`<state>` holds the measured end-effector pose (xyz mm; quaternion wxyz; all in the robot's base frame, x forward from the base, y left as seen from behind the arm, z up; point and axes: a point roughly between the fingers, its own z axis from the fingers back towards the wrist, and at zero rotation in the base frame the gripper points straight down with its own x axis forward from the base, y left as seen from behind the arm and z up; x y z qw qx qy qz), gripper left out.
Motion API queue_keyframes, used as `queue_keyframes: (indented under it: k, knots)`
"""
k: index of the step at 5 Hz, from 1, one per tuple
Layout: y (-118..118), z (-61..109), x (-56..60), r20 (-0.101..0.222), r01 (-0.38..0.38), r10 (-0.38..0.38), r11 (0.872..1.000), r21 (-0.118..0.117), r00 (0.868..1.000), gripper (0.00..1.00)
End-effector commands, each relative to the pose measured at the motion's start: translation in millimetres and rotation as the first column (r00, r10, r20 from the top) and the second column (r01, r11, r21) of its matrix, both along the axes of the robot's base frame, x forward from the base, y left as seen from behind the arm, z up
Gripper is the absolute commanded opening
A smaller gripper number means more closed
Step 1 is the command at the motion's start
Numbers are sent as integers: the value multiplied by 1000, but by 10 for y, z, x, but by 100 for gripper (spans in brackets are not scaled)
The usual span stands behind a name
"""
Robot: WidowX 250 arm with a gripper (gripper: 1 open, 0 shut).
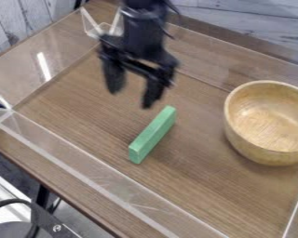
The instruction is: Remove the green block from inside the brown bowl and put it on the table
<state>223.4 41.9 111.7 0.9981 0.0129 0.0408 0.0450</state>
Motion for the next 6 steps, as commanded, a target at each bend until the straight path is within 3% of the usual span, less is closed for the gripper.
queue_keyframes:
  k: [1, 2, 3, 4, 5, 6]
  knots:
    - [60, 31, 87, 24, -55, 56, 997, -49, 998, 100]
    - [273, 55, 247, 16, -111, 112, 992, -67, 994, 100]
    - [407, 26, 290, -8, -141, 140, 986, -93, 990, 100]
    - [249, 112, 264, -3, -51, 51, 993, -109, 999, 100]
    - [67, 185, 270, 5, 36, -36, 992, -123, 999, 100]
    - [119, 130, 131, 8, 14, -13, 992, -125, 1000, 100]
